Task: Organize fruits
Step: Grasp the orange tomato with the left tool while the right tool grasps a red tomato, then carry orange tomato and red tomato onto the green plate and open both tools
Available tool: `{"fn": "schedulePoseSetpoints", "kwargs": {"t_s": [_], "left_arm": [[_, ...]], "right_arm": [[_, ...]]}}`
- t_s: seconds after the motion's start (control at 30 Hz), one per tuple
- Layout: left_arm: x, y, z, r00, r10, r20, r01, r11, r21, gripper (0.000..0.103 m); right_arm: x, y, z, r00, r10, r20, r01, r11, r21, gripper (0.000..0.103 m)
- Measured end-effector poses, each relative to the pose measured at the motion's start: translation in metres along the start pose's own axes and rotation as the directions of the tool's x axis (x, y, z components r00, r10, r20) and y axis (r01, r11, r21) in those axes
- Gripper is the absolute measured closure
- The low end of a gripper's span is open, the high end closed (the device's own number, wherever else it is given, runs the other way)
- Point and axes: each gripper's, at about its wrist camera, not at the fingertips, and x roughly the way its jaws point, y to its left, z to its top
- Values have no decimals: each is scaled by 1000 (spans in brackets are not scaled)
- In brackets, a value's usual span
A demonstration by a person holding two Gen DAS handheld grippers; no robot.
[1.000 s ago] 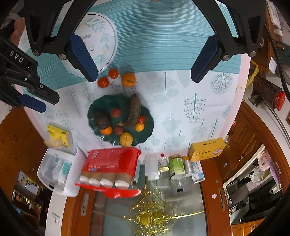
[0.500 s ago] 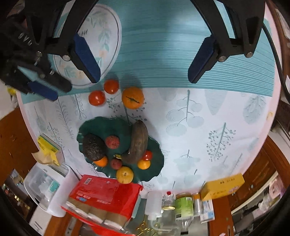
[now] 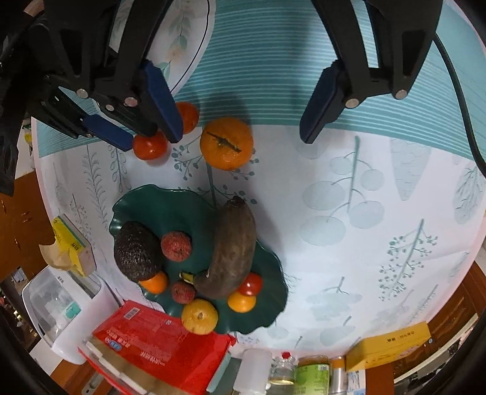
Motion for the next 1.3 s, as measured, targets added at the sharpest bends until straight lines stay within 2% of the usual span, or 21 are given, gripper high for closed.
{"fn": "schedulePoseSetpoints", "kwargs": {"t_s": [0.2,0.47,0.63,0.7,0.9,1.1,1.3], "left_arm": [[15,-1,3,1000,-20,-23,20,1000,-21,37],[20,-5,3,999,-42,-28,42,999,-20,58],[22,-9,7,999,-43,-30,42,999,-16,59],[22,-9,7,998,-48,-31,47,999,-17,65],[19,-4,2,998,-55,-38,54,998,-32,66],[2,5,-7,998,-57,-16,57,998,-39,66],[-33,10,-6,999,-52,17,52,998,-19,66]], "right_arm": [[9,2,4,1000,27,-1,-27,1000,-14,67],[14,3,5,999,40,-3,-40,999,-19,68],[16,1,7,999,46,-9,-46,999,-12,68],[16,1,7,999,49,-11,-50,999,-9,68],[10,3,3,998,60,-7,-60,998,-7,68],[-3,5,1,998,63,12,-63,998,4,68],[-30,11,3,997,55,54,-54,999,-5,68]]}}
